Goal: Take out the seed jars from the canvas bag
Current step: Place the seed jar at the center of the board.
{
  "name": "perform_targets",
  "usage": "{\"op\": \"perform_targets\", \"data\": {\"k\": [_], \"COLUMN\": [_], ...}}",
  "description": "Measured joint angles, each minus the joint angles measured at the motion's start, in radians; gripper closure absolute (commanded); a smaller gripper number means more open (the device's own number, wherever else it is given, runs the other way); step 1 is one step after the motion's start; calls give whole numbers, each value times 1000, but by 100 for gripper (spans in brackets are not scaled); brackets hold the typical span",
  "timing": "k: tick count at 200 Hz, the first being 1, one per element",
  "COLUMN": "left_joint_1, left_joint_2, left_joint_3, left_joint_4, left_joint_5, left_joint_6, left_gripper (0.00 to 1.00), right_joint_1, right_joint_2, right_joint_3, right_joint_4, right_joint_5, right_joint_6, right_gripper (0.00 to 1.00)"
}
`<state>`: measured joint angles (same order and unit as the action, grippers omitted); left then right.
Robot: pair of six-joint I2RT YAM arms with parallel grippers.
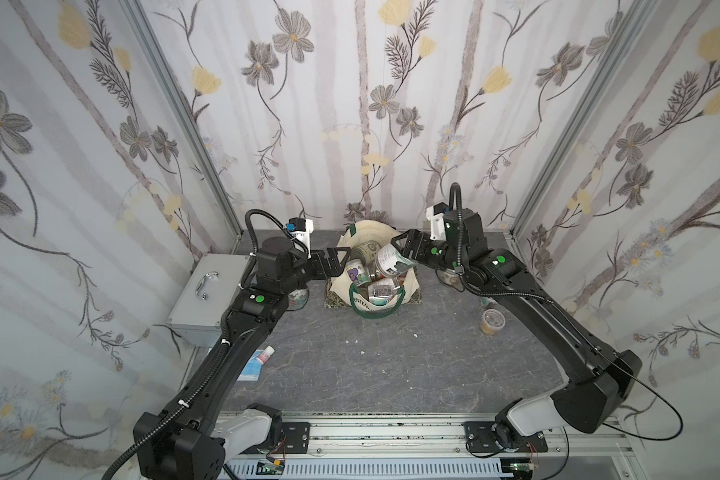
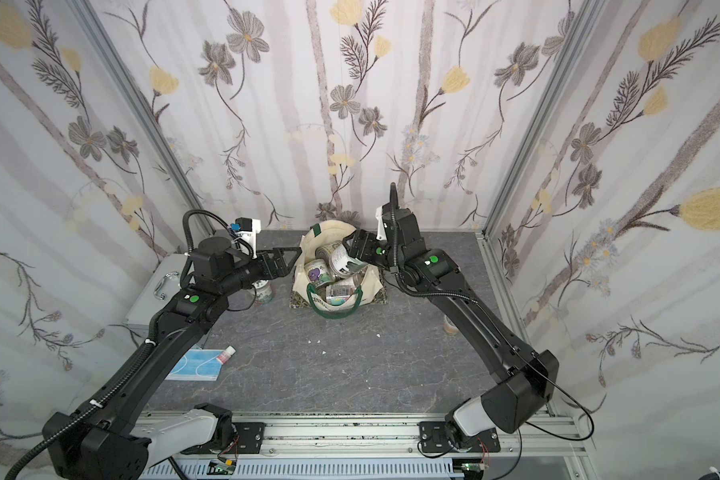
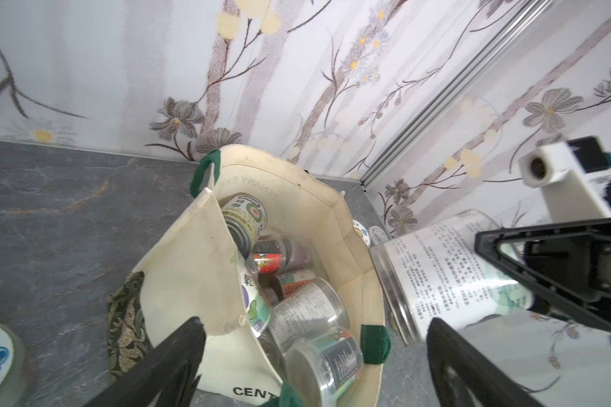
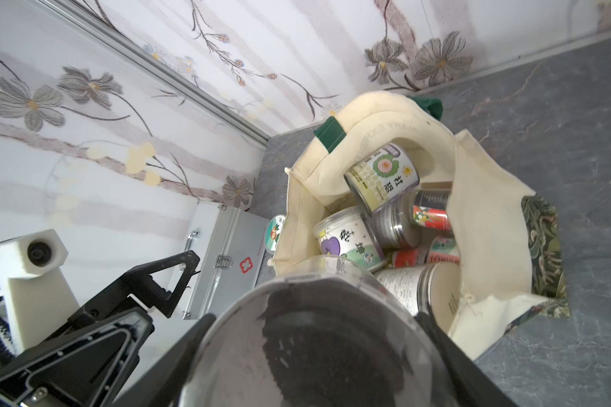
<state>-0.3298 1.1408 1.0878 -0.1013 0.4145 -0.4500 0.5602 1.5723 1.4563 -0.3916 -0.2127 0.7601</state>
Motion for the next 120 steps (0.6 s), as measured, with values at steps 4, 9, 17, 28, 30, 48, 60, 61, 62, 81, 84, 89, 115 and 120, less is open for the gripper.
{"op": "perform_targets", "data": {"k": [4, 9, 17, 28, 30, 48, 60, 61, 62, 81, 84, 89, 115, 120], "left_joint_1": [-5, -14, -26, -44, -48, -80, -99, -102, -103, -129, -132, -136, -159, -164], "left_joint_2": [-5, -13, -20, -21, -20, -3, 14, 16, 18, 43, 47, 52, 85, 90], "left_joint_3": [0, 0, 4, 14, 16, 37, 46, 47, 47, 55, 55, 55, 48, 44], "left_joint_4": [2, 8, 12, 21, 23, 43, 55, 56, 56, 84, 90, 99, 158, 168], "left_joint_5": [6, 16, 30, 50, 53, 96, 125, 129, 130, 173, 180, 190, 233, 237], "left_joint_6": [-8, -26, -44, -71, -76, -116, -145, -149, -151, -194, -203, -212, -262, -269], "left_gripper": [0, 0, 0, 0, 0, 0, 0, 0, 0, 0, 0, 0, 0, 0], "right_joint_1": [-11, -26, -52, -82, -86, -118, -136, -138, -138, -160, -163, -168, -182, -183], "right_joint_2": [-23, -53, -95, -139, -145, -192, -215, -217, -218, -238, -240, -241, -240, -237], "right_joint_3": [-39, -89, -167, -258, -273, -386, -452, -459, -463, -545, -557, -572, -635, -641], "right_joint_4": [26, 67, 135, 232, 246, 389, 490, 503, 510, 680, 710, 752, 959, 996], "right_joint_5": [-24, -56, -111, -173, -184, -280, -344, -351, -354, -439, -453, -472, -554, -568], "right_joint_6": [12, 32, 67, 113, 122, 197, 254, 262, 265, 359, 377, 401, 527, 549], "right_gripper": [35, 35, 35, 35, 35, 35, 35, 35, 35, 35, 35, 35, 35, 35]}}
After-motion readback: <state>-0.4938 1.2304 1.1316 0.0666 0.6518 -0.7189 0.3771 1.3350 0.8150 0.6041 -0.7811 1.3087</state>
